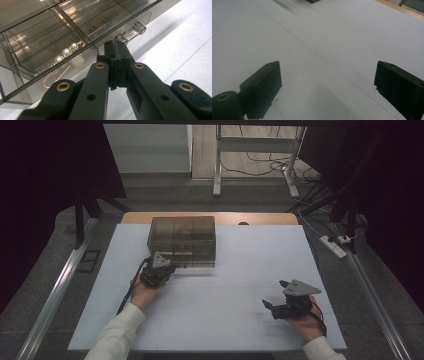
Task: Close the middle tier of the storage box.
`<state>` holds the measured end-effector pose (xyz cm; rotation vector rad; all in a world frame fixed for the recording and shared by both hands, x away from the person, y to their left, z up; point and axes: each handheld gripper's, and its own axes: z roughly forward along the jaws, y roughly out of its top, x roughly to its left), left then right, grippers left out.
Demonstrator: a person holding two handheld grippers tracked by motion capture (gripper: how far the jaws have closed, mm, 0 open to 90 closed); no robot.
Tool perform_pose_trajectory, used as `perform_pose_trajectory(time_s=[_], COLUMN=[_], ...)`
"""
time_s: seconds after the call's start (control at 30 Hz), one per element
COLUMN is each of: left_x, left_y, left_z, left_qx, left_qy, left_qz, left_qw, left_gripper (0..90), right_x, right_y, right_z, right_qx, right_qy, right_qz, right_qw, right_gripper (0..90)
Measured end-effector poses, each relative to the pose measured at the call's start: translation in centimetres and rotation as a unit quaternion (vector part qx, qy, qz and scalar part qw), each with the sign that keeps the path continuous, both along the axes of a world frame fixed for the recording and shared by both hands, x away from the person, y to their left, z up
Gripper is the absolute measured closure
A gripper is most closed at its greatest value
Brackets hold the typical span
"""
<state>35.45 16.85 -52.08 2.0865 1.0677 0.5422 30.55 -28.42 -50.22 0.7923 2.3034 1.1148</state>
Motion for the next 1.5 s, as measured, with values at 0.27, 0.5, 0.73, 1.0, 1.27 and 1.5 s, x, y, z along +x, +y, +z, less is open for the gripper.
perform_pose_trajectory(time_s=[0.27, 0.5, 0.73, 1.0, 1.27, 1.5], left_x=[0.5, 0.8, 1.0, 1.6, 2.1, 2.6], left_y=[0.3, 0.2, 0.2, 0.2, 0.1, 0.1], left_z=[-0.1, 0.0, 0.0, 0.0, -0.1, -0.2], left_qx=[-0.006, -0.005, -0.007, -0.01, -0.012, -0.011], left_qy=[-0.001, -0.003, -0.005, -0.006, -0.007, -0.007], left_qz=[0.006, 0.009, 0.009, 0.013, 0.016, 0.02], left_qw=[1.0, 0.9999, 0.9999, 0.9999, 0.9998, 0.9997], left_gripper=[89.0, 88.9, 89.0, 89.0, 89.0, 88.9], right_x=[0.0, 0.0, 0.1, 0.0, 0.0, 0.1], right_y=[0.0, 0.1, 0.1, 0.1, 0.1, 0.1], right_z=[0.0, -0.1, -0.1, -0.1, -0.1, -0.1], right_qx=[0.001, -0.001, -0.002, -0.001, -0.003, -0.002], right_qy=[0.0, 0.001, 0.0, -0.001, 0.0, -0.001], right_qz=[0.001, 0.001, 0.002, 0.001, 0.002, 0.002], right_qw=[1.0, 1.0, 1.0, 1.0, 1.0, 1.0], right_gripper=[7.3, 7.3, 7.3, 7.3, 7.3, 7.3])
